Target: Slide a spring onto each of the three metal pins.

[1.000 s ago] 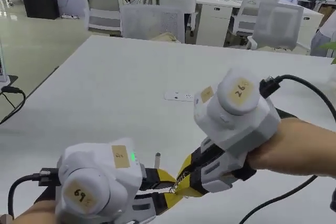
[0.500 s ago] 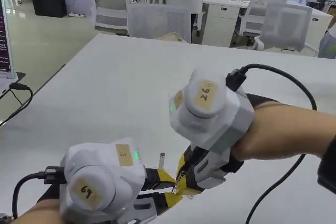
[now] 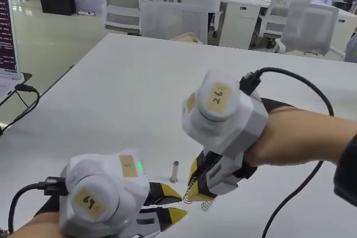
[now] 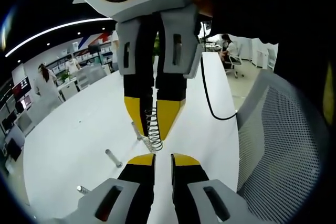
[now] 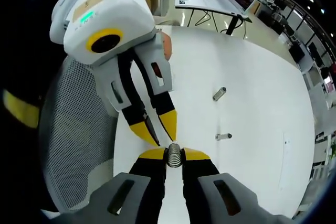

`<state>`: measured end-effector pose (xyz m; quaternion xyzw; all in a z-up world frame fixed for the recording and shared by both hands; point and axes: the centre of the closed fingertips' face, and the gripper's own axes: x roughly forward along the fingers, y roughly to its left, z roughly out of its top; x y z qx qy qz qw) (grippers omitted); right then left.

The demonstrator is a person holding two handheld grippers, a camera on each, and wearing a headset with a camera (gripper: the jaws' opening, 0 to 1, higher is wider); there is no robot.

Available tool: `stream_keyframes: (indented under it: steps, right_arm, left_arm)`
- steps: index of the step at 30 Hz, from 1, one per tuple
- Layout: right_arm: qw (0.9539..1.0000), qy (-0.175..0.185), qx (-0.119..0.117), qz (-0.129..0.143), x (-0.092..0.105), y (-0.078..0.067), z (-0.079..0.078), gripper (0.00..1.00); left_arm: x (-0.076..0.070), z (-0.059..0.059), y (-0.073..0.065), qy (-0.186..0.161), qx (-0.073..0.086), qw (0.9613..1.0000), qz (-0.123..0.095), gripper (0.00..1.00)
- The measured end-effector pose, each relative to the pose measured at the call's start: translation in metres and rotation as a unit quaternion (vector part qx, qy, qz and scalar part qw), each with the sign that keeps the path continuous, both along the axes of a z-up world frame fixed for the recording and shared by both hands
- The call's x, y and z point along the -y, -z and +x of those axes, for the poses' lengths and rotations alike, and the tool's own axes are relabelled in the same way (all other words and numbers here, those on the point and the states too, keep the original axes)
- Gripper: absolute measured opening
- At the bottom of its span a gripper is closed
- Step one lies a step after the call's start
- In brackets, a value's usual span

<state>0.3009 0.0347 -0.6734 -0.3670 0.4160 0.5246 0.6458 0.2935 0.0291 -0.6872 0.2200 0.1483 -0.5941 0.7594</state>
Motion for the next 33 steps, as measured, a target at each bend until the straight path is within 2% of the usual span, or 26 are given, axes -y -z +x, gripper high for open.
stream_keyframes:
  steps: [2,6,18,28,33]
  right_arm:
    - [1.0,0.001,0.001,0.001,0.0,0.0,0.002,0.08]
    - [1.0,0.003,0.0,0.004,-0.001,0.001,0.004,0.08]
    - [0.9999,0.008,0.002,0.01,-0.002,0.001,0.011,0.08]
    - [0.9999,0.008,0.002,0.01,-0.004,0.0,0.018,0.08]
    - [0.9999,0.009,0.004,0.012,-0.006,0.0,0.023,0.08]
  left_arm:
    - [-0.002,0.002,0.001,-0.006,-0.001,1.0,0.001,0.08]
    - [-0.008,0.005,0.005,-0.017,-0.013,0.9998,-0.001,0.15]
    - [-0.026,0.005,0.015,-0.032,-0.048,0.9983,-0.002,0.4]
    - [-0.043,0.005,0.019,-0.045,-0.066,0.9967,-0.013,0.55]
    - [-0.054,0.009,0.023,-0.061,-0.069,0.9957,-0.012,0.59]
